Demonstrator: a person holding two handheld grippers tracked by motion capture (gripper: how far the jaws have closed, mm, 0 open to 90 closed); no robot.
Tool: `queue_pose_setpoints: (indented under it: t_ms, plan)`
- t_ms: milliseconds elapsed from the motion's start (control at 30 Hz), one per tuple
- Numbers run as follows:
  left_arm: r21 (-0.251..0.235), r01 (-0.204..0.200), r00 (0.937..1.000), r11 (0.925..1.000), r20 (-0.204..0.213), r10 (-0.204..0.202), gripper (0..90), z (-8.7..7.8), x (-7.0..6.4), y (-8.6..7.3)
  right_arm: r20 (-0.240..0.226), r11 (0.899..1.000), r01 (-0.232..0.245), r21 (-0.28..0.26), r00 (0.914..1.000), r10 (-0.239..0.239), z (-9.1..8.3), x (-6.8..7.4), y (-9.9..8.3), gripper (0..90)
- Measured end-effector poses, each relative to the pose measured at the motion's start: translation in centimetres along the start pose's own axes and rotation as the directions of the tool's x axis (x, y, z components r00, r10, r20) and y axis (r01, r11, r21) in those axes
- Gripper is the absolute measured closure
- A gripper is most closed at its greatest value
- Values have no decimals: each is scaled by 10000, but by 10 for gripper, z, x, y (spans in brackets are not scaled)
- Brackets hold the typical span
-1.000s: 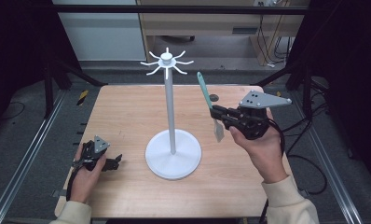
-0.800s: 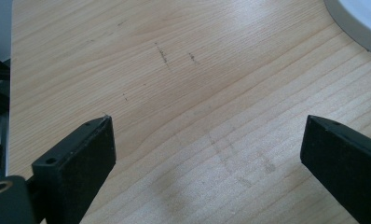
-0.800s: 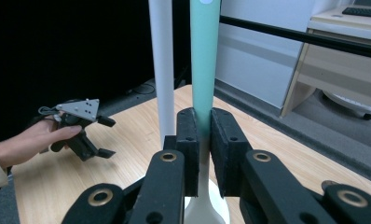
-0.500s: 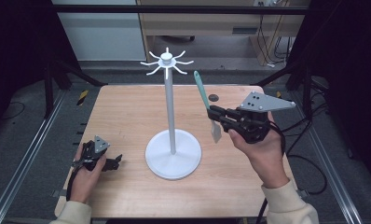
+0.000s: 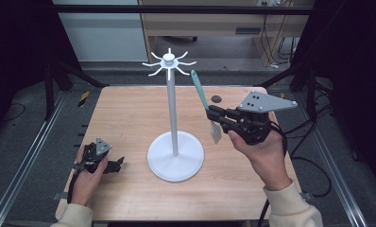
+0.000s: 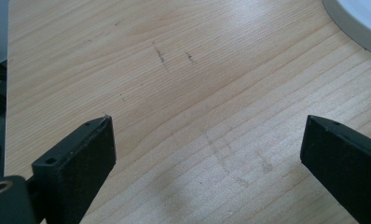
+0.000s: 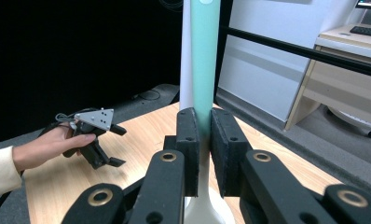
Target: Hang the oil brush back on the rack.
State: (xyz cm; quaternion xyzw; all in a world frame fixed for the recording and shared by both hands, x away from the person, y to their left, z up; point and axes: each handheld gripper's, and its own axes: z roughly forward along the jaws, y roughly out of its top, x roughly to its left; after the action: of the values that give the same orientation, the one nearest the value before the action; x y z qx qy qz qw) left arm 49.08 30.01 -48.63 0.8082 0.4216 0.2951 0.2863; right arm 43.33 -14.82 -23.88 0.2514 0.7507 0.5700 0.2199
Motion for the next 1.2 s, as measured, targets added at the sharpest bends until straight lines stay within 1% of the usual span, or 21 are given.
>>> queue_pose_setpoints:
  t_ms: [467, 867, 1200]
  plan:
    - [0, 1, 10000, 10000, 7, -1, 28, 0, 0, 0, -59, 10000, 46, 77, 10000, -46, 3, 1, 2, 821]
    - [-11, 9, 10000, 10000, 10, -9, 28, 0, 0, 0, -120, 9997, 125, 212, 9999, -122, 9, 2, 5, 821]
    - [-22, 10, 10000, 10000, 13, -10, 28, 0, 0, 0, -58, 9993, 142, 338, 9999, -140, 17, 2, 6, 820]
